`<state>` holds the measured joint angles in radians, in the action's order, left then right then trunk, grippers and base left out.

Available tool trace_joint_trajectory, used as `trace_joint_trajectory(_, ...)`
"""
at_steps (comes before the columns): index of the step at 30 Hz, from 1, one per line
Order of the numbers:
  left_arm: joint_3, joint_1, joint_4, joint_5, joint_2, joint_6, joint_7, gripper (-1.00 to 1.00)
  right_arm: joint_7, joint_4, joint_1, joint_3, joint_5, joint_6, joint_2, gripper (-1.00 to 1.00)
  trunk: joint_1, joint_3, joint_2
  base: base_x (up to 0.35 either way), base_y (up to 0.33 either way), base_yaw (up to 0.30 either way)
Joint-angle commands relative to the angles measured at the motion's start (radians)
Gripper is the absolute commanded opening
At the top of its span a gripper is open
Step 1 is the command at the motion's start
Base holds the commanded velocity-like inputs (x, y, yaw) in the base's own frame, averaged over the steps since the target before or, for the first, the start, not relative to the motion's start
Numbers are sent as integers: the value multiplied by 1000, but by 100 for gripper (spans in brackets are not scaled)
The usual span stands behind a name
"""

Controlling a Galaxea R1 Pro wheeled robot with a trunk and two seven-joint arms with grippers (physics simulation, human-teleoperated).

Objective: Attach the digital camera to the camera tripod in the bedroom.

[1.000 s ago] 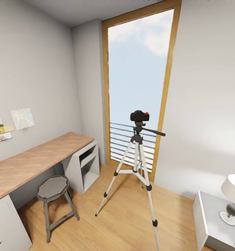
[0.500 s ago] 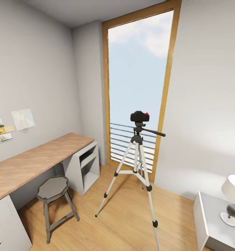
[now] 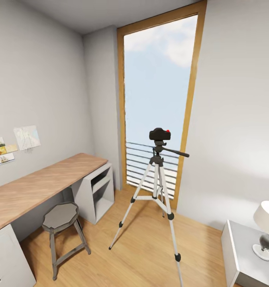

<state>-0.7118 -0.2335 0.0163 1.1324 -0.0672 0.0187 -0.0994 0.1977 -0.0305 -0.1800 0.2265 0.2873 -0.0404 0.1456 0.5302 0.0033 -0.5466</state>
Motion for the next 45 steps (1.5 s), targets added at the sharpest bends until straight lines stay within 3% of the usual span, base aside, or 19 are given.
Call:
trace_joint_trajectory(1,-9,0,2,7,0,1,-5,100,2,-3,-1,8,9,-4,1,100,0,0,0,0,0,0)
trace_joint_trajectory(10,-10,0,2,7,0,1,-5,100,2,-3,-1,9,9,-4,0,100,0,0,0,0,0,-29)
trace_joint_trajectory(34,-10,0,2,7,-1,1,-5,100,3,-3,-1,10,9,-4,0,100,0,0,0,0,0,-213)
trace_joint_trajectory(45,-9,0,2,7,0,1,-5,100,3,-3,-1,7,14,-7,1,100,0,0,0,0,0,-50)
